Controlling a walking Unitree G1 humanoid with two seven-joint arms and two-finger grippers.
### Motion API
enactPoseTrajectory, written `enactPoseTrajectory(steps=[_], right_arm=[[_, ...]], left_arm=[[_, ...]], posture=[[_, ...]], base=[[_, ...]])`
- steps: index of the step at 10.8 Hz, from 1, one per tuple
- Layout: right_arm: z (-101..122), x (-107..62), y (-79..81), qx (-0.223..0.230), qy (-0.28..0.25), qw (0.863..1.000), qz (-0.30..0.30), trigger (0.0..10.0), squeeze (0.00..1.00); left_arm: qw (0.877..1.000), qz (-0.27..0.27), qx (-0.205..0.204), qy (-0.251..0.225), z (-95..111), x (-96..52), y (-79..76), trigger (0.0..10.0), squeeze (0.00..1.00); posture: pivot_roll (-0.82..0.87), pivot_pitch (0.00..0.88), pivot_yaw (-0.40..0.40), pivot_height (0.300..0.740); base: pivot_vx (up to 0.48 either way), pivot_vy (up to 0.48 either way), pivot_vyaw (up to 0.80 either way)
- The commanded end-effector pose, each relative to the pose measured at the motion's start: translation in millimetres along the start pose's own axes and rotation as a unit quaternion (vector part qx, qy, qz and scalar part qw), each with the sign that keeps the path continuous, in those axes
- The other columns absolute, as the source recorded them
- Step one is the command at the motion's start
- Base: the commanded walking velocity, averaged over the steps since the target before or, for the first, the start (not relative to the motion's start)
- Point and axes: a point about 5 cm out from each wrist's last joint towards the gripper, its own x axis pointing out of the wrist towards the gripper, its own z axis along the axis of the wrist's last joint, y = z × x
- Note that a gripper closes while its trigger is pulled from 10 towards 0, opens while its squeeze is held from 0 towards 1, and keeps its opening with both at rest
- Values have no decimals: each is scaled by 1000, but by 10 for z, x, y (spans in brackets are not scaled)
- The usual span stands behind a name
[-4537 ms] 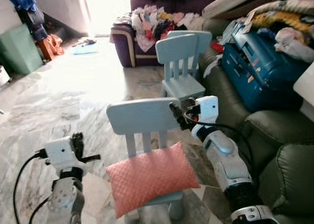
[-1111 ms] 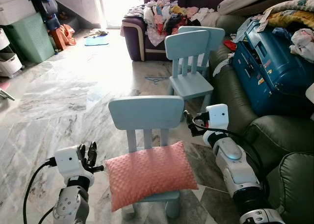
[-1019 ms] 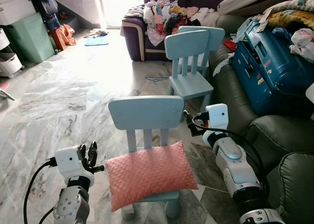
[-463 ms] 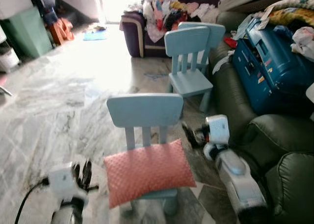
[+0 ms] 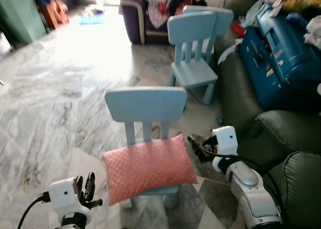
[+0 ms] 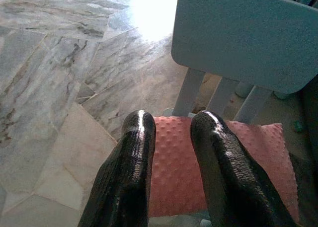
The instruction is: Move the pillow to the sofa
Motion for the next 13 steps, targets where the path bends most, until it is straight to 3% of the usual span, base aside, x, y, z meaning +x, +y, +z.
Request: enactPoseTrajectory(steps=[1,13], right_arm=[[5,-24,9,-1,5,1000,8,10000,0],[30,-36,118,6,3,1000,27,10000,0]], left_arm=[[1000,9,6,8,-10,-48,21,10000,0],[1000,6,11,5,39,7,17,10000,0]], posture=[[-116,169,-6,740],[-121,166,5,740]], base=[[0,0,0],[0,0,0]])
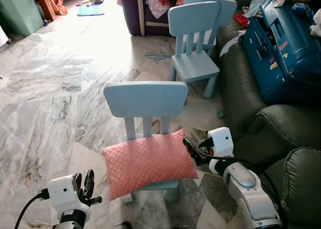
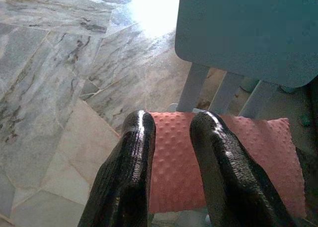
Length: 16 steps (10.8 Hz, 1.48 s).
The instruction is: Move the pillow to the sofa
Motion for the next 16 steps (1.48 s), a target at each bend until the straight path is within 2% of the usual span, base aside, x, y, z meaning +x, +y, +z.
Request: enactPoseTrajectory(steps=[1,5,16], right_arm=[[25,-12,26,1,-5,1000,5,10000,0],[32,-3,39,2,-6,1000,8,10000,0],[45,20,84,-1,-5,1000,13,10000,0]], left_arm=[[1000,4,6,7,-16,-20,23,10000,0],[1000,4,6,7,-14,-15,18,10000,0],[1000,5,8,8,-24,-26,18,10000,0]], posture=[[-121,167,4,740],[-122,167,5,715],[-119,175,3,570]], base=[[0,0,0],[0,0,0],[0,0,0]])
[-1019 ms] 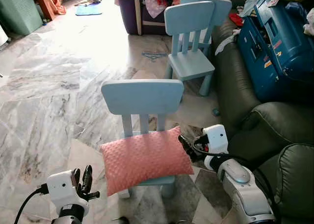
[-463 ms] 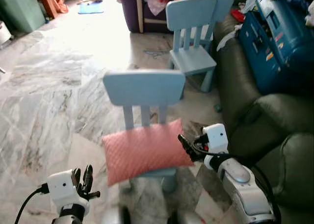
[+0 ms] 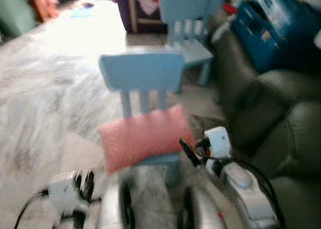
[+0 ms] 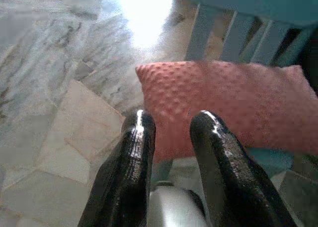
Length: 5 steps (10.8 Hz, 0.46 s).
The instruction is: Move the pillow to the sofa
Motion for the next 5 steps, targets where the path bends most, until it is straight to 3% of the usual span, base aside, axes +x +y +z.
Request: enactPoseTrajectory(steps=[1,5], right_arm=[[84,44,45,-3,-14,1000,10,10000,0],[69,67,61,1,-12,1000,15,10000,0]], left_arm=[[999,16,0,34,-136,-77,52,10000,0],[999,18,-1,33,-125,-89,58,10000,0]], posture=[[-115,175,3,561],[-109,175,1,485]], base=[[0,0,0],[0,0,0]])
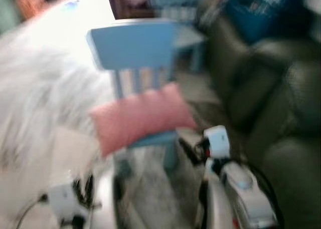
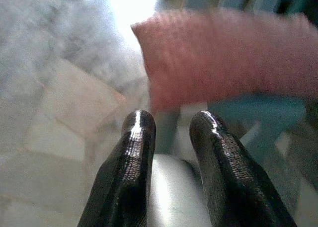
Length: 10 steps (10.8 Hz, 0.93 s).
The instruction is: Move the pillow to the sofa
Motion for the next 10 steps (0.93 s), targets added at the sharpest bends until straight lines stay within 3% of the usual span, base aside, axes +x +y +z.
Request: enactPoseTrajectory(steps=[1,7,10], right_arm=[[-2,2,4,0,1,1000,4,10000,0],[-4,25,19,-5,-1,1000,11,10000,0],[121,115,-24,-29,-21,999,19,10000,0]], left_arm=[[1000,5,4,-3,21,13,17,10000,0],[1000,24,18,-6,37,17,59,10000,0],[995,92,32,-37,178,118,292,10000,0]], posture=[[-107,174,0,470],[-103,169,-1,360],[-111,190,-10,310]], base=[[0,0,0],[0,0,0],[0,0,0]])
